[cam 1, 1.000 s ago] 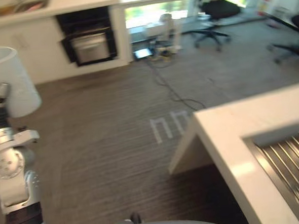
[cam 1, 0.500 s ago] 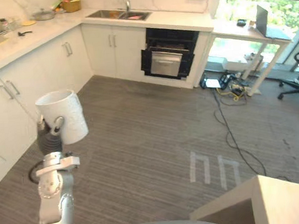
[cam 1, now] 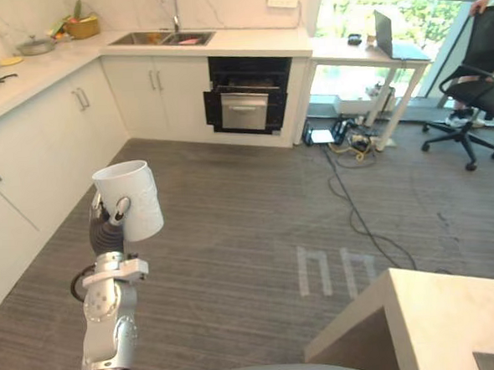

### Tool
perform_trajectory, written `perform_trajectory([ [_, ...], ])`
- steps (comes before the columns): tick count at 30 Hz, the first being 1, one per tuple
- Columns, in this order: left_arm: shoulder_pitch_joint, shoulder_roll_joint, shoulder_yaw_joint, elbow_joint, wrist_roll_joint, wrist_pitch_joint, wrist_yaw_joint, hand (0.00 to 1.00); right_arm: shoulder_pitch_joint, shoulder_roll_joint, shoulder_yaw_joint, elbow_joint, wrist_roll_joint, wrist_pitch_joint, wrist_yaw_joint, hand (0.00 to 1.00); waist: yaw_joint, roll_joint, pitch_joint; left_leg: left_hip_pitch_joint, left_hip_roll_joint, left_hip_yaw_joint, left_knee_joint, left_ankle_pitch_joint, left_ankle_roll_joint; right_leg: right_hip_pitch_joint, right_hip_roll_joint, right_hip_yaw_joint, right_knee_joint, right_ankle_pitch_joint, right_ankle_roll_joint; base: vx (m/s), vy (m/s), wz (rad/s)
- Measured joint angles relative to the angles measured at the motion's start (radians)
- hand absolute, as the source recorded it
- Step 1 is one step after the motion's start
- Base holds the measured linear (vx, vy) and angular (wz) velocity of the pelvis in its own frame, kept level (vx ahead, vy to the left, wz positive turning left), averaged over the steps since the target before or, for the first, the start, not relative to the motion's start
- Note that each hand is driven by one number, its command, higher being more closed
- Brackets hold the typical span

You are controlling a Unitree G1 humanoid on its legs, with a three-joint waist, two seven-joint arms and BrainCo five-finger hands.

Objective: Walk over to the sink, pick up the cup, carry it to the dishwasher, place the cup inside the dishwasher, then close the dishwasher door

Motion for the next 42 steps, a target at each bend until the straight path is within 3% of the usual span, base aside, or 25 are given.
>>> perform_trajectory([
  [5,-0.012,0.0,-0.01,0.043,0.04,0.005,0.037,1.0,0.009,0.007,0.001,-0.016,-0.005,-0.012,0.008,0.0,-0.007,-0.001,0.0,0.011,0.001,0.002,-0.017,0.009,-0.003,0.005,0.001,-0.006,-0.008,0.005,-0.001,-0.02,-0.01,-0.04],
  [6,-0.008,0.0,-0.003,0.063,0.078,0.027,0.094,1.0,0.001,-0.001,0.04,-0.03,-0.061,-0.011,0.052,0.0,-0.012,-0.001,0.025,0.01,-0.001,-0.045,-0.028,0.029,0.004,0.018,0.0,-0.054,-0.009,-0.002,-0.001,0.0,0.0,0.0],
  [11,-0.007,-0.001,-0.005,0.063,0.078,0.027,0.094,1.0,0.002,-0.001,0.04,-0.03,-0.061,-0.013,0.052,0.0,-0.014,-0.001,0.024,0.012,0.0,-0.041,-0.029,0.029,0.003,0.011,0.001,-0.05,-0.012,-0.001,-0.001,0.0,0.0,-0.01],
  [16,0.007,-0.029,-0.026,0.063,0.072,0.028,0.091,1.0,0.014,0.019,0.043,-0.034,-0.058,-0.073,0.051,0.0,-0.02,0.0,0.018,0.017,0.002,-0.019,-0.048,0.032,0.002,0.005,0.003,-0.031,-0.011,0.0,-0.003,-0.01,-0.008,-0.13],
  [19,0.007,-0.07,-0.069,0.063,0.048,0.041,0.079,1.0,0.028,0.029,0.054,-0.056,-0.018,-0.101,0.004,0.0,-0.019,-0.001,0.015,0.018,0.003,0.032,-0.048,0.024,0.004,0.005,-0.013,-0.064,-0.006,-0.008,0.001,-0.02,0.002,0.03],
  [20,0.004,-0.101,-0.089,0.063,0.036,0.05,0.063,1.0,0.032,0.031,0.058,-0.074,0.001,-0.105,-0.023,0.0,-0.02,0.002,0.015,0.014,0.012,0.108,-0.038,0.004,0.005,-0.014,-0.028,-0.089,0.047,-0.045,0.002,-0.01,0.05,0.44],
  [21,0.001,-0.126,-0.119,0.062,0.028,0.056,0.043,1.0,0.04,0.037,0.035,-0.074,0.021,-0.12,-0.05,0.0,-0.021,0.002,0.016,0.014,0.009,0.155,-0.02,-0.012,0.01,-0.063,-0.058,-0.111,0.177,-0.12,0.014,0.01,0.061,0.58],
  [22,-0.002,-0.132,-0.134,0.061,0.028,0.065,0.028,1.0,0.044,0.041,0.025,-0.073,0.031,-0.127,-0.063,0.0,-0.021,-0.002,0.018,0.016,0.002,0.154,-0.016,-0.015,0.011,-0.088,-0.081,-0.122,0.262,-0.156,0.027,0.05,0.054,0.61],
  [23,-0.01,-0.137,-0.147,0.061,0.027,0.085,0.007,1.0,0.039,0.043,0.01,-0.073,0.056,-0.139,-0.081,0.0,-0.018,-0.014,0.031,0.032,-0.026,0.141,-0.012,-0.019,0.019,-0.165,-0.136,-0.15,0.484,-0.221,0.012,0.04,0.054,0.36],
  [24,-0.005,-0.136,-0.145,0.061,0.026,0.107,0.006,1.0,0.027,0.044,-0.006,-0.076,0.067,-0.146,-0.097,0.0,-0.014,-0.025,0.045,0.053,-0.045,0.14,-0.002,-0.031,0.035,-0.258,-0.192,-0.174,0.714,-0.214,-0.022,0.04,0.068,0.21],
  [25,-0.002,-0.135,-0.144,0.061,0.024,0.115,0.006,1.0,0.02,0.046,-0.012,-0.078,0.069,-0.153,-0.101,0.0,-0.016,-0.019,0.048,0.067,-0.05,0.137,0.005,-0.042,0.042,-0.301,-0.21,-0.178,0.805,-0.198,-0.041,0.08,0.099,0.05],
  [26,0.005,-0.135,-0.142,0.063,0.005,0.121,0.005,1.0,0.01,0.054,-0.022,-0.077,0.07,-0.167,-0.099,0.0,-0.016,-0.012,0.061,0.088,-0.044,0.135,0.034,-0.069,0.052,-0.345,-0.221,-0.173,0.901,-0.217,-0.03,0.1,0.084,0.02],
  [28,0.003,-0.122,-0.125,0.062,-0.021,0.121,0.0,1.0,0.005,0.063,-0.02,-0.078,0.07,-0.181,-0.09,0.0,-0.018,-0.013,0.062,0.108,-0.021,0.132,0.074,-0.117,0.043,-0.383,-0.193,-0.205,0.83,-0.244,-0.017,0.17,0.071,0.01],
  [29,0.002,-0.113,-0.125,0.063,-0.02,0.121,-0.007,1.0,0.002,0.064,-0.018,-0.079,0.069,-0.187,-0.081,0.0,-0.021,-0.011,0.062,0.107,-0.008,0.131,0.09,-0.135,0.036,-0.399,-0.169,-0.211,0.731,-0.236,-0.01,0.26,0.028,0.05],
  [31,-0.004,-0.098,-0.134,0.061,-0.02,0.123,-0.017,1.0,0.01,0.069,-0.018,-0.08,0.069,-0.189,-0.08,0.0,-0.024,-0.006,0.065,0.119,0.008,0.124,0.107,-0.164,0.025,-0.415,-0.123,-0.19,0.474,-0.147,0.006,0.29,-0.03,0.11],
  [33,-0.021,-0.096,-0.146,0.06,-0.02,0.129,-0.015,1.0,0.031,0.082,-0.017,-0.097,0.069,-0.19,-0.085,0.0,-0.03,-0.02,0.096,0.141,0.024,0.108,0.154,-0.22,0.005,-0.416,-0.098,-0.137,0.269,-0.047,0.017,0.49,-0.143,0.31],
  [34,-0.02,-0.1,-0.154,0.058,-0.02,0.135,-0.016,1.0,0.063,0.086,-0.005,-0.112,0.071,-0.192,-0.086,0.0,-0.041,-0.024,0.096,0.165,0.033,0.08,0.19,-0.28,-0.014,-0.411,-0.094,-0.101,0.242,-0.039,0.013,0.43,-0.163,0.39],
  [35,-0.02,-0.101,-0.155,0.057,-0.02,0.135,-0.016,1.0,0.068,0.086,-0.004,-0.112,0.071,-0.192,-0.086,0.0,-0.043,-0.025,0.096,0.174,0.034,0.077,0.191,-0.29,-0.018,-0.408,-0.094,-0.094,0.245,-0.04,0.01,0.52,-0.206,0.43],
  [36,-0.017,-0.12,-0.163,0.056,-0.02,0.138,-0.017,1.0,0.081,0.077,-0.002,-0.113,0.08,-0.188,-0.09,0.0,-0.049,-0.012,0.097,0.207,0.05,0.056,0.191,-0.329,-0.016,-0.416,-0.085,-0.082,0.3,0.032,-0.042,0.51,-0.186,0.43],
  [37,-0.012,-0.139,-0.169,0.055,-0.02,0.139,-0.017,1.0,0.103,0.073,-0.003,-0.133,0.09,-0.19,-0.1,0.0,-0.066,0.025,0.074,0.235,0.087,0.04,0.169,-0.362,0.04,-0.429,-0.053,-0.102,0.375,0.054,-0.038,0.64,-0.235,0.5],
  [38,-0.005,-0.149,-0.173,0.051,-0.019,0.139,-0.016,1.0,0.118,0.064,0.0,-0.145,0.091,-0.19,-0.105,0.0,-0.067,0.041,0.059,0.243,0.094,0.03,0.176,-0.353,0.062,-0.435,-0.043,-0.112,0.406,0.051,-0.029,0.66,-0.22,0.29],
  [39,0.001,-0.16,-0.186,0.041,-0.02,0.14,-0.013,1.0,0.111,0.053,-0.002,-0.143,0.091,-0.189,-0.119,0.0,-0.065,0.061,0.058,0.201,0.114,0.024,0.303,-0.303,0.06,-0.441,-0.039,-0.113,0.463,0.008,-0.028,0.74,-0.321,0.02],
  [40,0.011,-0.164,-0.203,0.026,-0.018,0.14,-0.009,1.0,0.105,0.057,-0.004,-0.149,0.096,-0.189,-0.129,0.0,-0.065,0.06,0.061,0.126,0.132,0.017,0.476,-0.225,0.068,-0.415,-0.038,-0.116,0.473,-0.031,-0.03,0.73,-0.335,-0.01],
  [41,0.008,-0.166,-0.207,0.018,-0.016,0.14,-0.007,1.0,0.106,0.059,-0.013,-0.149,0.097,-0.19,-0.129,0.0,-0.064,0.067,0.067,0.092,0.147,0.008,0.575,-0.17,0.016,-0.386,-0.03,-0.122,0.468,-0.055,-0.032,0.73,-0.357,0.22],
  [42,0.004,-0.187,-0.212,-0.002,-0.007,0.14,0.0,1.0,0.112,0.06,-0.028,-0.15,0.095,-0.197,-0.129,0.0,-0.065,0.07,0.081,-0.004,0.195,-0.018,0.784,-0.018,-0.054,-0.326,-0.013,-0.135,0.454,-0.102,-0.051,0.51,-0.191,0.25],
])
